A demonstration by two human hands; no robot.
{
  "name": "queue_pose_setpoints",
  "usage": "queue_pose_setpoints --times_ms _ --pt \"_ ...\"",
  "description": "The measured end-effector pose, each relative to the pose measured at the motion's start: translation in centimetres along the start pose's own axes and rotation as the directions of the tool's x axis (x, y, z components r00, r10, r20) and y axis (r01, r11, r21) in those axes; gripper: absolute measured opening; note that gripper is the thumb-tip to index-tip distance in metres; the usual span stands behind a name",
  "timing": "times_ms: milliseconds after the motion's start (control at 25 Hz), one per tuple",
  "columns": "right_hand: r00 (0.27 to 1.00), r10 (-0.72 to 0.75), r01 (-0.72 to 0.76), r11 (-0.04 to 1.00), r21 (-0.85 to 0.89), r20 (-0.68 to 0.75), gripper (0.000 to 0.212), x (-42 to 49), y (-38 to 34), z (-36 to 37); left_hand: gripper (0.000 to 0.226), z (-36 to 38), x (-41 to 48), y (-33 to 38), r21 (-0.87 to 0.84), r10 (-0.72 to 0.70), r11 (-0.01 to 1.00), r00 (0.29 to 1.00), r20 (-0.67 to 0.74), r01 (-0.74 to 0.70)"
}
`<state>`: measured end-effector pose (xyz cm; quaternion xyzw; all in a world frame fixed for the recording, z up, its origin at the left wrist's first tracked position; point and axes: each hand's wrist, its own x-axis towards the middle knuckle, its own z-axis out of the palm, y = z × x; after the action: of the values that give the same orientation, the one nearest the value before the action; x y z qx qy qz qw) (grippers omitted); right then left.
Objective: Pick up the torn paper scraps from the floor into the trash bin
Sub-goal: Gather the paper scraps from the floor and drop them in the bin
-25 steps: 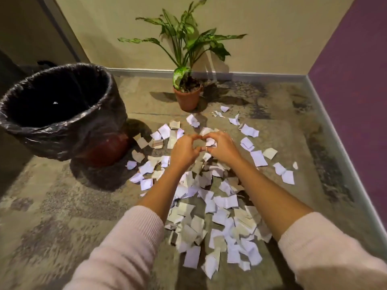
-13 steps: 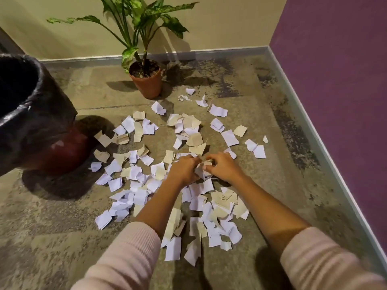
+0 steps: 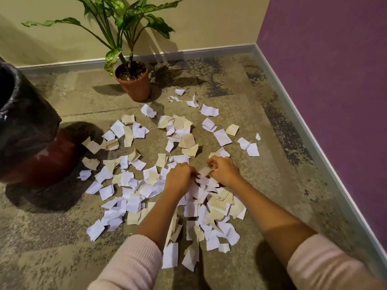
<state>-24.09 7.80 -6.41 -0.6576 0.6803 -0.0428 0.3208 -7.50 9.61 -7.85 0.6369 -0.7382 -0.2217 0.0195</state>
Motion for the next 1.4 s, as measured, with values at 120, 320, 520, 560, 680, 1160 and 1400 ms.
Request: queue_pose_setpoints --times_ms 120,320,520,560,680,1160,1400 --pt "0.993 0.109 -0.101 0.985 0.142 -0.044 0.02 0.3 -0.6 -1.0 0.02 -1.4 -0.8 -1.1 -0.029 -0.033 0.999 0.996 -0.08 0.031" --pt "0.997 0.031 -0.016 0.98 0.199 -0.075 0.024 2.1 -3.2 -2.0 0.028 -4.0 -1.6 -3.4 -0.225 -0.3 0.938 0.944 -0.14 0.265" --pt "0.999 0.029 -0.024 0.991 0.133 -0.04 0.012 4.4 -6.0 -1.5 0.032 -4.9 -1.7 -6.0 -0.052 -0.418 0.908 0.908 -0.034 0.416" --pt "0.999 0.035 -0.033 0.994 0.108 -0.009 0.01 4.9 -6.4 -1.2 0.034 -4.9 -1.6 -6.3 0.001 -0.435 0.9 0.9 -0.017 0.435" --pt "0.994 0.041 -0.052 0.993 0.11 0.101 0.009 6.0 -7.6 0.1 0.057 -4.4 -1.1 -7.3 0.002 -0.444 0.896 0.896 -0.008 0.444" --pt "0.927 -0.213 0.22 0.975 0.015 0.309 0.086 4.4 -9.2 4.2 0.098 -3.1 0.7 -8.8 0.081 -0.183 0.982 0.967 0.176 0.172" --pt "0.911 -0.324 0.378 0.903 -0.203 0.254 0.068 3.2 -8.6 6.2 0.061 -3.0 0.0 -8.5 -0.02 -0.188 0.981 0.976 0.105 0.191"
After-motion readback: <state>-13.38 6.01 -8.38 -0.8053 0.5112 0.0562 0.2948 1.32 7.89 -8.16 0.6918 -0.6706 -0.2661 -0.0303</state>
